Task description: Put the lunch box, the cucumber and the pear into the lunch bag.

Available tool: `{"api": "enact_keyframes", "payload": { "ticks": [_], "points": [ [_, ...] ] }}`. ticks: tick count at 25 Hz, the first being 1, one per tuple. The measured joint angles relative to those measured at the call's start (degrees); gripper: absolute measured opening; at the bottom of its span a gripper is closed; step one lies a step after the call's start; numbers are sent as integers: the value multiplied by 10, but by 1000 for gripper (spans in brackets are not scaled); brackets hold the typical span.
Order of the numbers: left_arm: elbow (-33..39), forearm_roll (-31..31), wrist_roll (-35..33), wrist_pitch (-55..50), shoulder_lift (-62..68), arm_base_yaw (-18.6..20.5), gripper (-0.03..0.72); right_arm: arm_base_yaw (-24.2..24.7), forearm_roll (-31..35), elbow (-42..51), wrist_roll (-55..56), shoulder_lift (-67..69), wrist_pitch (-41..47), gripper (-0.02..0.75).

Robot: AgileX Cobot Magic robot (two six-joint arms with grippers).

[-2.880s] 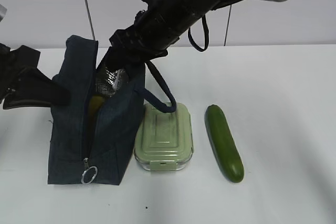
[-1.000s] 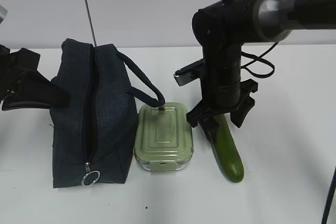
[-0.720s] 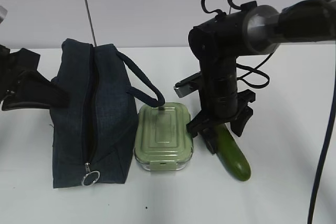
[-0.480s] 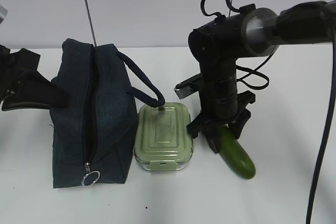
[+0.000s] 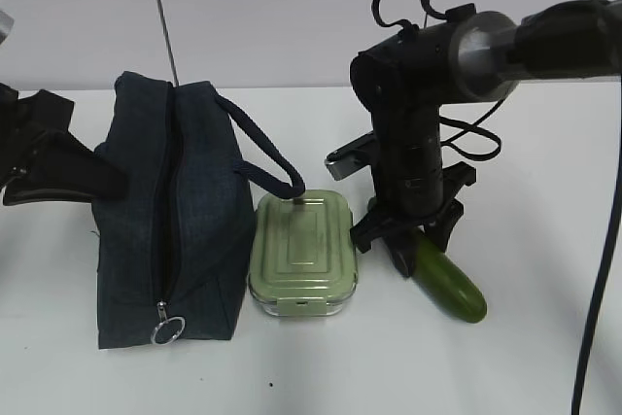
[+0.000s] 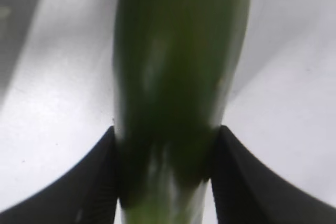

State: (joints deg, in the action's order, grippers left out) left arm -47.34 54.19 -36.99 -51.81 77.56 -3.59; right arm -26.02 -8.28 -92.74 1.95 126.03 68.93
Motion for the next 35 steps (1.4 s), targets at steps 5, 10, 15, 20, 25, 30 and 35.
{"api": "enact_keyframes", "payload": {
  "ticks": [5, 10, 15, 20, 25, 30, 35],
  "points": [
    [0, 0, 0, 0, 0, 0, -14, 0, -15, -6, 0, -46, 0, 356],
    [0, -1, 0, 0, 0, 0, -15, 0, -17, -28, 0, -107, 3, 356],
    [0, -1, 0, 0, 0, 0, -15, 1, 19, -67, -19, -160, 10, 356],
    [0, -1, 0, 0, 0, 0, -15, 1, 151, -115, -84, -176, 15, 356],
    [0, -1, 0, 0, 0, 0, -15, 1, 346, -126, -163, -176, -10, 355],
    [0, -1, 0, 0, 0, 0, -15, 1, 479, -128, -212, -154, -66, 354],
    [0, -1, 0, 0, 0, 0, -15, 1, 583, -128, -240, -102, -86, 354]
  ]
}}
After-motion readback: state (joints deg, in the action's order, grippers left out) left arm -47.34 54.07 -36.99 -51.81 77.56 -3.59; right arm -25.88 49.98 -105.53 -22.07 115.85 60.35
